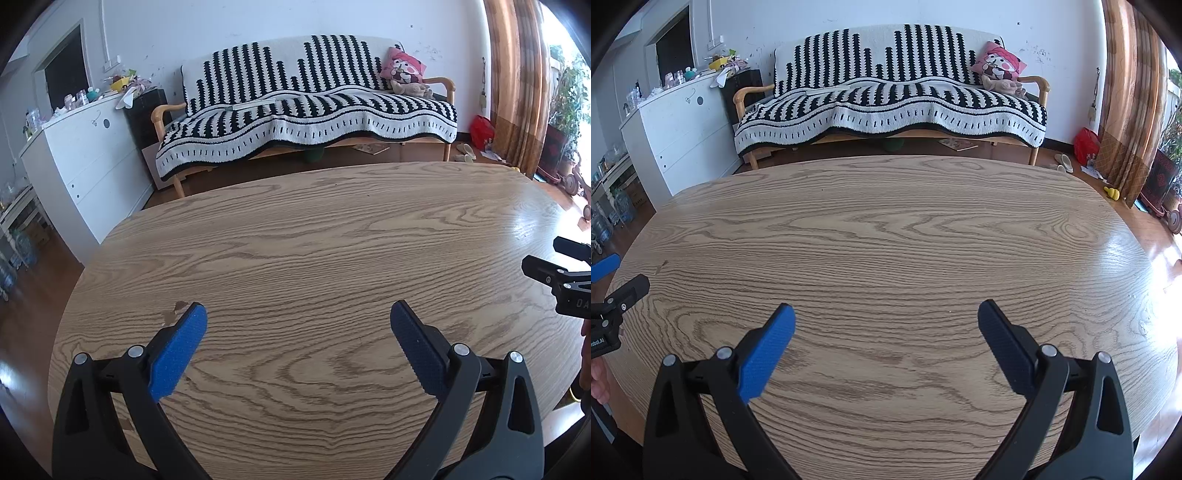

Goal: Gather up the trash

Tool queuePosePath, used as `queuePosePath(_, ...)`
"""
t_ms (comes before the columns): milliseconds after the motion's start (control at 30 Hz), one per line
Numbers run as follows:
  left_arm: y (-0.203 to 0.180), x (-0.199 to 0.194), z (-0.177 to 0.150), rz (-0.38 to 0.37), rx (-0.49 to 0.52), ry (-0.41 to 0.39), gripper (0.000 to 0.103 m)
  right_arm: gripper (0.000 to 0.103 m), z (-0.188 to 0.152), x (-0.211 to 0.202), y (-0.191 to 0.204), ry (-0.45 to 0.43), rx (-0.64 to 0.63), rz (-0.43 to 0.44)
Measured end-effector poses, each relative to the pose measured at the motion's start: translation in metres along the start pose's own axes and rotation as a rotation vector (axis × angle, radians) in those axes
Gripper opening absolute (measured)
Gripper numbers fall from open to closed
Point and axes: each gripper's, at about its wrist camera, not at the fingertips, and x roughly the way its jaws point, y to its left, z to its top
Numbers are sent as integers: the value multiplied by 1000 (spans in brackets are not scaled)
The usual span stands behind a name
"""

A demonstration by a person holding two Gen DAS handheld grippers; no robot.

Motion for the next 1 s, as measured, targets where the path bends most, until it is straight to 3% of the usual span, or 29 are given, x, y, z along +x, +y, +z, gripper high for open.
queuePosePath(1000, 1, -1, -1, 18, -10, 13, 96, 96, 1, 0, -9, -2, 12, -13)
